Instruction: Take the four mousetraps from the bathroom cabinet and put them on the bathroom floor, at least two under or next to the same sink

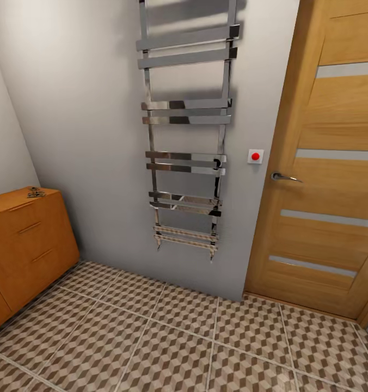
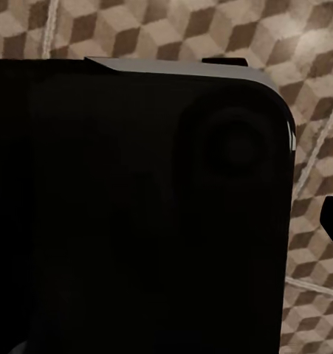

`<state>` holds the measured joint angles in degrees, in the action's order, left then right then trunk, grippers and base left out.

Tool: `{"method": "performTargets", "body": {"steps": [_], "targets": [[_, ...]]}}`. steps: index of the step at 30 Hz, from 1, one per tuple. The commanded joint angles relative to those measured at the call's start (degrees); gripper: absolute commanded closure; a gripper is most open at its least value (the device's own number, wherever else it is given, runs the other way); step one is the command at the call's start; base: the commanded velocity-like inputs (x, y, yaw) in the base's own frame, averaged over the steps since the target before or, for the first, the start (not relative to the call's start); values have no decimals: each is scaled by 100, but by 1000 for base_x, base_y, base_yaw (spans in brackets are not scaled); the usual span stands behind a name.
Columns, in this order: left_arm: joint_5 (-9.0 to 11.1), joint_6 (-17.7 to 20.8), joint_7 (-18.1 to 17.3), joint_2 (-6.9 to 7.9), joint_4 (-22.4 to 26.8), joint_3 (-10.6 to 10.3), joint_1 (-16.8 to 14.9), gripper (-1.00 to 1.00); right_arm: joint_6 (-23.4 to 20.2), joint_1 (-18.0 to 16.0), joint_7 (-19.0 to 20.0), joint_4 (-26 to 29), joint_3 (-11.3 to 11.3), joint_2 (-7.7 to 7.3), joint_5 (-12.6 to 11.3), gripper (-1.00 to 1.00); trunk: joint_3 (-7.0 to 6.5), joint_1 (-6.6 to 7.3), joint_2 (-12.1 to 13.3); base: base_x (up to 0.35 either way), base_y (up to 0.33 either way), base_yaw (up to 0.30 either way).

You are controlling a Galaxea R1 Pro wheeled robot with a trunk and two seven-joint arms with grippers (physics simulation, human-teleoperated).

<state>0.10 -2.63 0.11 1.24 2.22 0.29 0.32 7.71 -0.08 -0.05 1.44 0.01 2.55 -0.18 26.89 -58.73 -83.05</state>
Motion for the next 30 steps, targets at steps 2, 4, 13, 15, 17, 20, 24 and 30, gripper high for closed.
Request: {"method": "performTargets", "body": {"steps": [2, 4, 13, 15, 17, 20, 24, 30], "targets": [[4, -7, 6, 4, 74, 4, 3, -100, 81, -1, -1, 2, -1, 3, 6, -100, 4, 0, -2, 0, 0, 0], [9, 21, 12, 7, 138, 9, 3, -100, 146, -1, 0, 4, -3, -10, 8, -100, 4, 0, -2, 0, 0, 0], [41, 125, 5, -14, 1994, 16, 3, -100, 834, -1, -8, 224, -3, -13, 15, -100, 4, 0, -2, 0, 0, 0], [48, 196, 2, -36, 2264, 19, 3, -100, 920, -1, -7, 349, -2, -15, 16, -100, 4, 0, -2, 0, 0, 0], [54, 339, -3, -74, 2680, 17, 3, -100, 1048, -1, -2, 570, 0, -19, 23, -100, 4, 0, -2, 0, 0, 0], [54, 502, -13, -94, 3116, 16, 3, -100, 1160, -1, 2, 826, 4, -27, 32, -100, 4, 0, -2, 0, 0, 0], [53, 721, -25, -120, 3837, 14, -1, -100, 1242, -1, -8, 1382, 7, -30, 42, -100, 4, 0, -2, 0, 0, 0], [44, 917, -14, -130, 4712, 10, -5, -100, 1176, -1, -36, 2303, 9, -23, 55, -100, 4, 0, -2, 0, 0, 0]]}}
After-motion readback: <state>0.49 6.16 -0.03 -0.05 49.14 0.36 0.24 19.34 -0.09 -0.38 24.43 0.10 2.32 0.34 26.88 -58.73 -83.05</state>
